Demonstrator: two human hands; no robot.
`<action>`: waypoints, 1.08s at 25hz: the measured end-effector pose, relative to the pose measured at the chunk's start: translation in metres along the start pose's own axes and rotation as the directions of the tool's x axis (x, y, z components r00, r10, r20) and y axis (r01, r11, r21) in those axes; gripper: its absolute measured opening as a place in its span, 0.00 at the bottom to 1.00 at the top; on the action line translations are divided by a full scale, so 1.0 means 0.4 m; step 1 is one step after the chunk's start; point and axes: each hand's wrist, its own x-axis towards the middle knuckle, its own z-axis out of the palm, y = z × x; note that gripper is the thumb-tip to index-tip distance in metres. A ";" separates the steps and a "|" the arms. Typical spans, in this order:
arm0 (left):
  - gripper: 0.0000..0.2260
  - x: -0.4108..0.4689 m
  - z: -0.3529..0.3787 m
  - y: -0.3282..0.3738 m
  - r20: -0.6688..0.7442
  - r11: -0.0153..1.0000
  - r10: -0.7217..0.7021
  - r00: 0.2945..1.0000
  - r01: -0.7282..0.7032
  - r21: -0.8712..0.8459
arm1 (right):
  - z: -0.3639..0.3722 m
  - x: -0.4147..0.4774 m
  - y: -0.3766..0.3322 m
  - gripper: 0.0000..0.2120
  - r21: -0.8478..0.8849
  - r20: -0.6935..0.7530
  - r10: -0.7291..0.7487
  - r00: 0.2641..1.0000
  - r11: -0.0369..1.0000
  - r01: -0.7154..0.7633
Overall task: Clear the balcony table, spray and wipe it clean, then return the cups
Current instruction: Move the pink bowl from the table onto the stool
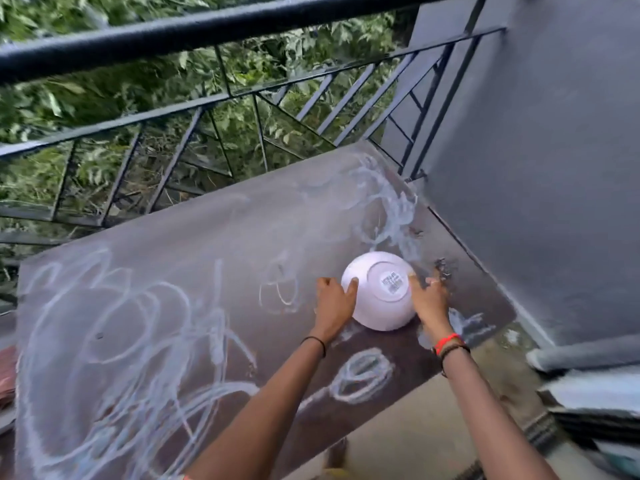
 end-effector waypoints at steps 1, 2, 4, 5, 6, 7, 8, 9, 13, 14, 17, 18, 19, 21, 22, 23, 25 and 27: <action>0.24 0.002 0.013 0.013 0.019 1.000 -0.026 0.999 0.026 0.013 | 0.007 0.017 0.006 0.39 -0.005 0.025 0.030 0.999 1.000 -0.030; 0.25 0.009 0.027 0.022 0.032 0.998 -0.055 0.998 0.055 0.017 | 0.006 0.021 -0.002 0.40 -0.008 0.056 0.060 0.997 0.998 -0.060; 0.27 0.025 0.044 0.030 0.037 0.994 -0.110 0.993 0.110 0.017 | -0.010 0.005 -0.040 0.38 -0.030 0.131 0.105 0.986 0.994 -0.101; 0.28 0.033 0.050 0.034 0.034 0.991 -0.135 0.990 0.134 0.012 | -0.016 0.006 -0.048 0.35 -0.050 0.142 0.118 0.983 0.993 -0.112; 0.28 0.037 0.053 0.038 0.026 0.987 -0.158 0.987 0.158 0.002 | -0.015 0.011 -0.044 0.34 -0.067 0.142 0.147 0.979 0.988 -0.139; 0.28 0.043 0.057 0.041 0.023 0.983 -0.180 0.983 0.181 -0.017 | -0.014 0.017 -0.039 0.35 -0.073 0.141 0.168 0.976 0.985 -0.159; 0.28 0.047 0.060 0.045 0.013 0.978 -0.203 0.979 0.204 -0.048 | -0.015 0.017 -0.039 0.35 -0.081 0.140 0.179 0.974 0.982 -0.169; 0.28 0.051 0.062 0.049 0.000 0.972 -0.223 0.975 0.222 -0.080 | -0.011 0.016 -0.041 0.36 -0.078 0.133 0.183 0.974 0.982 -0.173; 0.31 0.062 0.065 0.059 -0.019 0.952 -0.278 0.960 0.273 -0.138 | 0.009 0.007 -0.056 0.38 -0.045 0.105 0.242 0.965 0.970 -0.239; 0.30 0.061 0.064 0.062 -0.020 0.942 -0.294 0.956 0.286 -0.175 | 0.013 0.004 -0.056 0.38 -0.040 0.101 0.255 0.962 0.967 -0.252; 0.28 0.054 0.059 0.077 -0.048 0.893 -0.324 0.945 0.288 -0.345 | 0.020 -0.014 -0.053 0.37 0.032 0.072 0.258 0.963 0.965 -0.261; 0.27 0.049 0.053 0.087 -0.070 0.868 -0.344 0.936 0.288 -0.405 | 0.024 -0.023 -0.057 0.37 0.078 0.064 0.255 0.965 0.963 -0.259; 0.26 0.043 0.041 0.096 -0.107 0.842 -0.365 0.925 0.279 -0.462 | 0.032 -0.036 -0.062 0.35 0.139 0.059 0.249 0.967 0.957 -0.255; 0.21 0.035 0.008 0.108 -0.197 0.791 -0.403 0.894 0.232 -0.566 | 0.054 -0.065 -0.084 0.32 0.293 0.060 0.243 0.968 0.923 -0.250; 0.18 0.035 -0.014 0.103 -0.246 0.759 -0.422 0.872 0.192 -0.622 | 0.069 -0.082 -0.102 0.30 0.364 0.075 0.224 0.972 0.901 -0.236; 0.14 0.036 -0.037 0.091 -0.281 0.720 -0.443 0.851 0.150 -0.678 | 0.083 -0.103 -0.124 0.28 0.431 0.088 0.193 0.977 0.877 -0.212; 0.08 0.022 -0.100 0.064 -0.314 0.618 -0.500 0.807 0.078 -0.783 | 0.115 -0.147 -0.175 0.22 0.550 0.129 0.176 0.976 0.806 -0.218; 0.10 -0.004 -0.169 0.038 -0.347 0.564 -0.548 0.761 0.029 -0.825 | 0.152 -0.187 -0.220 0.22 0.591 0.182 0.171 0.968 0.768 -0.247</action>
